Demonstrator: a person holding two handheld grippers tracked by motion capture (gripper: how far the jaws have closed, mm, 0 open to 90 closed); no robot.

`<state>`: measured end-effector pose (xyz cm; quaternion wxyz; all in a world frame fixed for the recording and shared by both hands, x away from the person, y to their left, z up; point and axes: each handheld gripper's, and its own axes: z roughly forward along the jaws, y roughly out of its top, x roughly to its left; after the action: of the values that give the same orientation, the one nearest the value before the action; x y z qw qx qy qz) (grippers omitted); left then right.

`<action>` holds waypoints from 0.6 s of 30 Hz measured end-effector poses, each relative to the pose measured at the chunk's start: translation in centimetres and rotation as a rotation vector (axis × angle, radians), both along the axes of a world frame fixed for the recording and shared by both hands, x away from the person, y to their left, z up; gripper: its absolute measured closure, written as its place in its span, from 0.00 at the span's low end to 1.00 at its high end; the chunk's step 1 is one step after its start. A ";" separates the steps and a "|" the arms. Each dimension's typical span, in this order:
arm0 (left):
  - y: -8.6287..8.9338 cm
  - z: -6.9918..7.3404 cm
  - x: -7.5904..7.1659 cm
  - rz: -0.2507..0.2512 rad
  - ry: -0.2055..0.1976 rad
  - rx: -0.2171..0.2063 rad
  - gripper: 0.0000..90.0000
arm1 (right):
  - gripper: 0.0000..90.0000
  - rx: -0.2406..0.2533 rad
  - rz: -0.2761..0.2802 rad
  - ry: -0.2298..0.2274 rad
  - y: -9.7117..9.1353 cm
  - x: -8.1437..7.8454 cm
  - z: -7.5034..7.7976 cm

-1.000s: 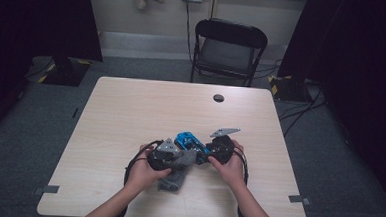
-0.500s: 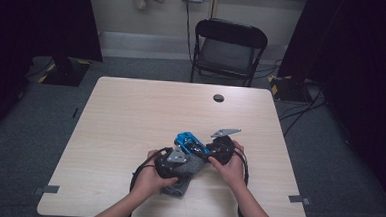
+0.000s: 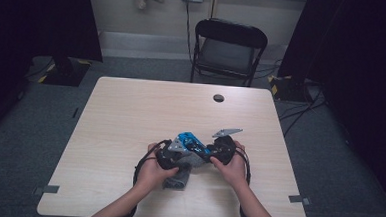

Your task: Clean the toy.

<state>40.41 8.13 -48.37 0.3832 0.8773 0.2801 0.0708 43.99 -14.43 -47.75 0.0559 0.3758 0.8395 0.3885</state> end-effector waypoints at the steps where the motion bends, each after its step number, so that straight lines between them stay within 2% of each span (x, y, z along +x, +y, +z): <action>1: 0.1 0.0 0.1 0.011 0.002 -0.006 0.77 | 0.50 0.000 0.002 -0.005 -0.1 0.0 0.1; 6: 0.6 0.0 0.5 0.023 0.014 -0.017 0.77 | 0.50 0.003 0.004 -0.008 -0.3 -0.2 0.0; 11: 0.6 0.1 0.6 0.030 -0.002 0.001 0.77 | 0.51 0.006 0.009 -0.011 -0.4 -0.2 0.0; 13: 1.0 0.2 0.8 0.044 -0.010 0.014 0.77 | 0.51 0.005 0.008 -0.008 -0.4 -0.2 0.0; 16: 2.0 0.2 1.4 0.092 -0.023 0.013 0.77 | 0.51 0.006 0.007 -0.003 -0.5 -0.3 0.0; 18: 2.6 0.0 1.9 0.110 -0.006 -0.015 0.77 | 0.51 0.011 0.009 -0.004 -0.6 -0.3 0.0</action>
<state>42.31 10.71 -48.33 0.3860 0.8575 0.3274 0.0924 43.71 -15.04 -47.78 0.0537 0.3718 0.8389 0.3939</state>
